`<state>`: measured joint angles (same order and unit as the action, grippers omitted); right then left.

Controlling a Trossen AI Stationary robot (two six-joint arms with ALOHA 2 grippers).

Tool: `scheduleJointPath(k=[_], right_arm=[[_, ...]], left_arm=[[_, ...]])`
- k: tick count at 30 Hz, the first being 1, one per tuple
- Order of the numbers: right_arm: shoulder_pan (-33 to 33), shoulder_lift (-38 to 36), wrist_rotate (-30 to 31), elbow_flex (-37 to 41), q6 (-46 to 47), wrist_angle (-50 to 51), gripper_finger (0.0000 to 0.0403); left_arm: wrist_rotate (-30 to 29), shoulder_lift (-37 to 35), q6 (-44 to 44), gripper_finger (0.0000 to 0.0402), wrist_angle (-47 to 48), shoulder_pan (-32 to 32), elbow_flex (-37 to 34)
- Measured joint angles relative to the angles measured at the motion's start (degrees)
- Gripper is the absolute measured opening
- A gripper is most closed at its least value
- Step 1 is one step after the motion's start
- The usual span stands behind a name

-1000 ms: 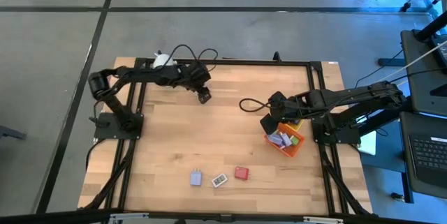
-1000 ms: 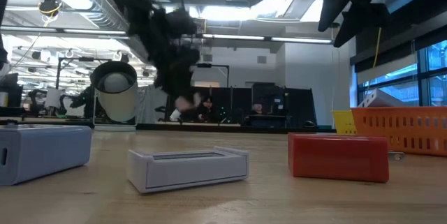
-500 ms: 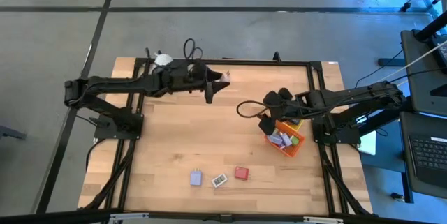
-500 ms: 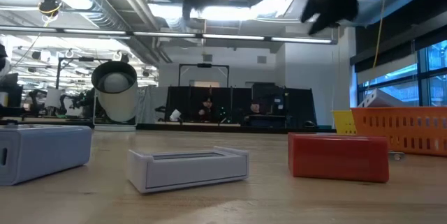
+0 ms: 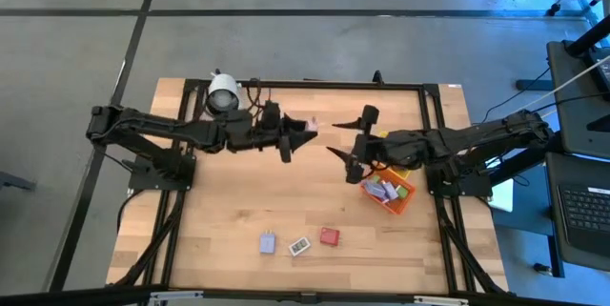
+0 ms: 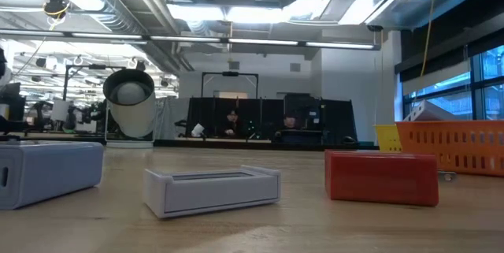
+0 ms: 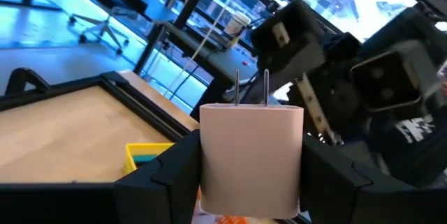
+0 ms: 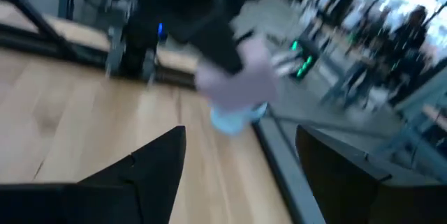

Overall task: Pick & Place Office items
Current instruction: Put the white charger adapter into the orange basket

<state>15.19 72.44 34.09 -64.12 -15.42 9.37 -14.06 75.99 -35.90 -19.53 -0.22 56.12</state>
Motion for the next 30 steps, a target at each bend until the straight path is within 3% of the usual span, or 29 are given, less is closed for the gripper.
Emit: scheduleJointPath(k=[5, 8, 13, 22, 27, 30], right_arm=[[0.5, 0.0, -0.7, 0.0, -4.7, -5.9, 0.0283], [0.4, 0.0, -4.3, 0.0, -5.0, -6.6, 0.0301], [0.4, 0.4, -9.4, 0.0, -7.3, -7.9, 0.0331], [0.3, 2.0, -9.1, 0.0, -14.1, -16.9, 0.034], [-0.2, 2.9, -9.3, 0.0, -14.1, -17.4, 0.0339], [-0.2, 3.3, -9.4, 0.0, -14.0, -17.5, 0.0339]], left_arm=[[-8.2, 0.0, 0.1, 0.0193, -0.1, -4.5, 0.0], [-10.3, 0.2, -0.5, 0.0192, -2.0, -5.8, 0.0], [-10.4, 0.4, -1.5, 0.0192, -7.0, -6.5, 0.0], [-7.9, 3.2, -5.7, 0.0192, -11.2, -7.4, 0.0], [-5.7, 6.2, -5.6, 0.0192, -19.5, -7.5, 0.0], [-5.2, 6.7, -5.6, 0.0192, -19.7, -7.3, 0.0]])
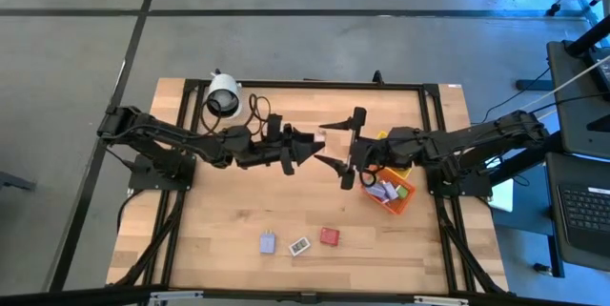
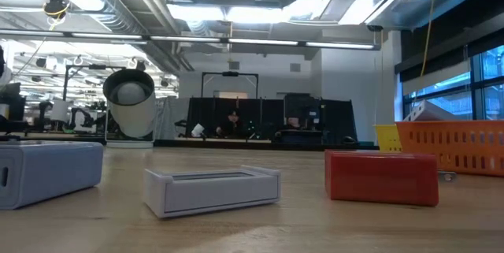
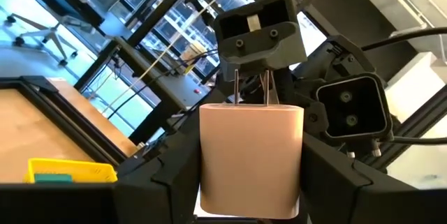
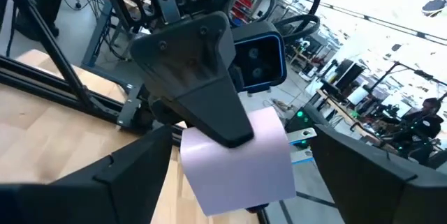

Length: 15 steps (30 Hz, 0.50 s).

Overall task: Pick & Place Office items
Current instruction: Put the white charger adapter into the orange basket

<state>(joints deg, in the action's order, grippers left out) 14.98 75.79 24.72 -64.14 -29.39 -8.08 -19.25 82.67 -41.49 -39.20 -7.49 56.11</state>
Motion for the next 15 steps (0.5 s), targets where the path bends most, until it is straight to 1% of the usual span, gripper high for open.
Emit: scheduleJointPath(k=[9, 15], right_arm=[[0.0, 0.0, 0.4, 0.0, 0.2, 0.1, 0.0336], [0.0, 0.0, 2.9, 0.0, -2.8, 0.3, 0.0309]], left_arm=[[0.7, 0.0, -0.4, 0.0192, -0.4, 0.1, 0.0], [0.8, 0.0, -0.4, 0.0194, -0.4, 0.2, 0.0]])
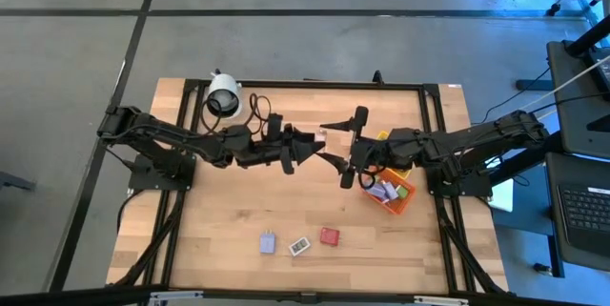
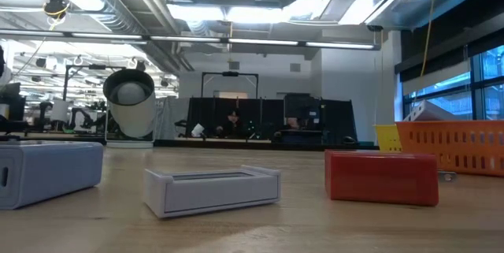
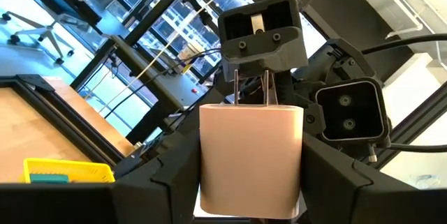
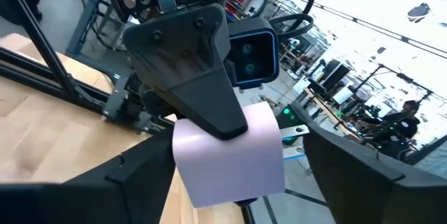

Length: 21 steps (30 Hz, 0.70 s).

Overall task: Pick & Place Office items
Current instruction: Put the white charger adapter into the orange basket

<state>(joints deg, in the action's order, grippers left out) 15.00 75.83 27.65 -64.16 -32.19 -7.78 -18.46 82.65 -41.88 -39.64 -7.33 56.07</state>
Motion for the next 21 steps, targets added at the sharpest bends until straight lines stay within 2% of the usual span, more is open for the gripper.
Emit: scheduleJointPath(k=[6, 15, 21], right_arm=[[0.1, 0.0, 0.9, 0.0, 0.1, -0.1, 0.0295], [0.9, -0.2, 4.6, 0.1, 1.7, 0.3, 0.0335], [1.4, -0.2, 6.1, 0.1, 1.7, 0.0, 0.0336]], left_arm=[[0.0, 0.0, 0.0, 0.0194, -0.1, 0.0, 0.0], [0.3, -0.3, -0.3, 0.0194, -1.1, 0.7, 0.1], [0.6, -0.3, -0.5, 0.0194, -0.9, 0.9, 0.1]])
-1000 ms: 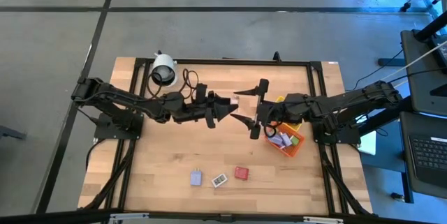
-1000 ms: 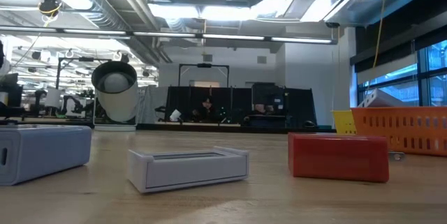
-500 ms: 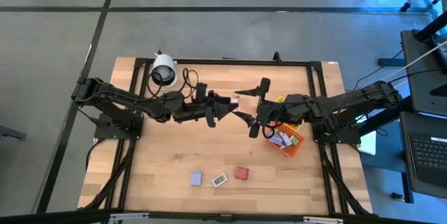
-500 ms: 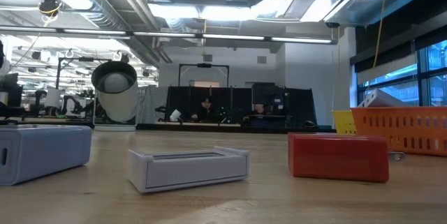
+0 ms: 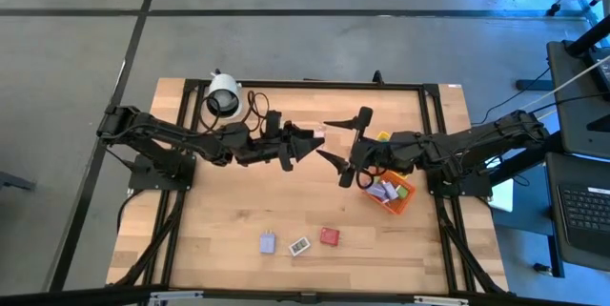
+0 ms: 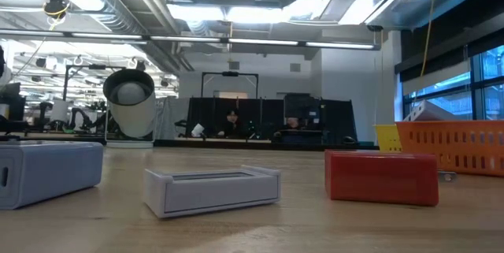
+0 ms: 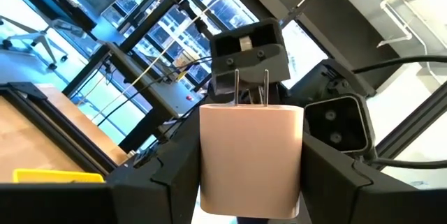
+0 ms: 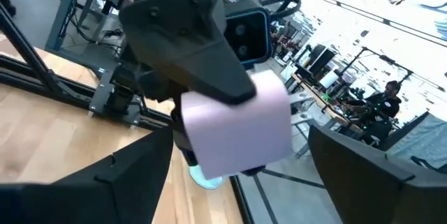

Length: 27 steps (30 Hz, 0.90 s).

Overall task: Pick & Place Office items
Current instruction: Put the white charger adapter into the orange basket

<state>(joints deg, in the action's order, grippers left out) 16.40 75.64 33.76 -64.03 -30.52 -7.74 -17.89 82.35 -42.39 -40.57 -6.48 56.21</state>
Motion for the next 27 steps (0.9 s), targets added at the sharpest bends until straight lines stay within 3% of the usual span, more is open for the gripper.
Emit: scheduleJointPath(k=[9, 27], right_arm=[[-0.1, -0.1, -4.4, 0.0, 0.5, -0.3, 0.031], [-0.1, -0.1, -5.1, 0.0, 4.1, -0.2, 0.0213]], left_arm=[[0.0, 0.0, -0.4, 0.0194, 0.1, -0.1, 0.0], [-0.6, 0.0, -2.5, 0.0194, 0.0, 0.0, 0.0]])
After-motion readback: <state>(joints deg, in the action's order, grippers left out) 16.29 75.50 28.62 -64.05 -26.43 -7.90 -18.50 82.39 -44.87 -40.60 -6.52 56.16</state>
